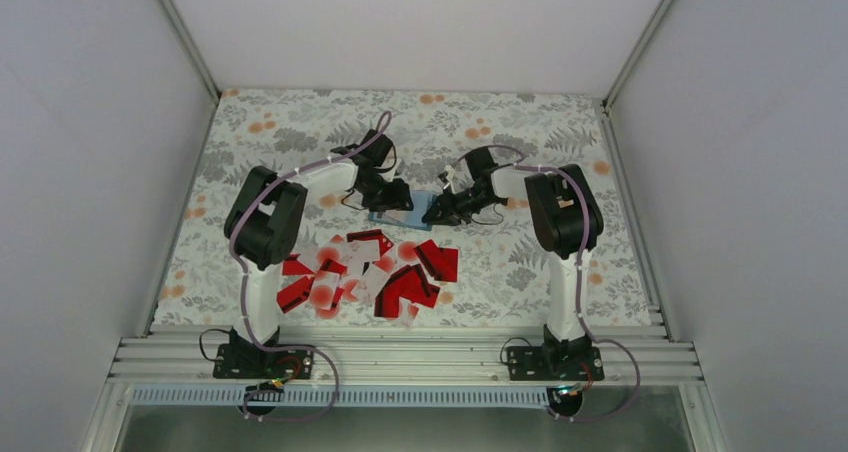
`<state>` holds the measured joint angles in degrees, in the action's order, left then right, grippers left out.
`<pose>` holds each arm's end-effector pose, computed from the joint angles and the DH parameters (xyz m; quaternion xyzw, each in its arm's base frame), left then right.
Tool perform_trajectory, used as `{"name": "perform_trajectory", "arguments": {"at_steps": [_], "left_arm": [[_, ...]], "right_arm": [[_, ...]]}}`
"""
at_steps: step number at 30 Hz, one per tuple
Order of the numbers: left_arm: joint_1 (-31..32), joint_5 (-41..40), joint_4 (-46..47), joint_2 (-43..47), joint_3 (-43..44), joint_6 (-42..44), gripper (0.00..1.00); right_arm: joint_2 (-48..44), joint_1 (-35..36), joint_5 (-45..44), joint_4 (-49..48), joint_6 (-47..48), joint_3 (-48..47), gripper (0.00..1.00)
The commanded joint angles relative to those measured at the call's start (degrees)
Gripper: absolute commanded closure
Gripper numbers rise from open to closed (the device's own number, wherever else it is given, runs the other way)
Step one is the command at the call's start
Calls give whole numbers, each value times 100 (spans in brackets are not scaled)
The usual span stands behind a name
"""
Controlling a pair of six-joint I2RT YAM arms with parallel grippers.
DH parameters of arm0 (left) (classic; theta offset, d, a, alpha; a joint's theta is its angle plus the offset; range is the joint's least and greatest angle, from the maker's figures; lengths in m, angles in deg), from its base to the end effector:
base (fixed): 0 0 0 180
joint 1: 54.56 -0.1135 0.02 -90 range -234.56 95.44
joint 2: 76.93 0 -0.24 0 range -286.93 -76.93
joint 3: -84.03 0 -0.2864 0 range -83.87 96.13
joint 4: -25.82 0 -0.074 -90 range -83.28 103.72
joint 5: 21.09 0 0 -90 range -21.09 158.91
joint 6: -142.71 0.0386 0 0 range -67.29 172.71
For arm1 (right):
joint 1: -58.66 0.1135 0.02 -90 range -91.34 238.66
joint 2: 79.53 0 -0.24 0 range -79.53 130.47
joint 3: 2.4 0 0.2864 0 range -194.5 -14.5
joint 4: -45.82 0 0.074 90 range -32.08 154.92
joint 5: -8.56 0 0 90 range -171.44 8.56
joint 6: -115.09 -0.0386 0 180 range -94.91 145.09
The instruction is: Put the credit cards into the card holder
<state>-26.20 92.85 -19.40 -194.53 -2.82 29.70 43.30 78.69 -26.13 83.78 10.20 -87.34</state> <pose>0.3708 -0.2180 0.1052 0.0815 0.9601 -0.2588 0.0671 0.3646 0.1667 0.0462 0.0965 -0.8756 -0.4721 0.0341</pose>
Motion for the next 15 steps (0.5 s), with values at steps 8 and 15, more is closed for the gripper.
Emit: {"name": "perform_trajectory", "arguments": {"at_steps": [8,15], "left_arm": [[-247,-511,-373,48,-127,116,46],[-312,-559,-389,51,-170,175,51]], "right_arm": [[160,53,-424,103,71,189,88],[169,53,-424,97,65,191,88]]}}
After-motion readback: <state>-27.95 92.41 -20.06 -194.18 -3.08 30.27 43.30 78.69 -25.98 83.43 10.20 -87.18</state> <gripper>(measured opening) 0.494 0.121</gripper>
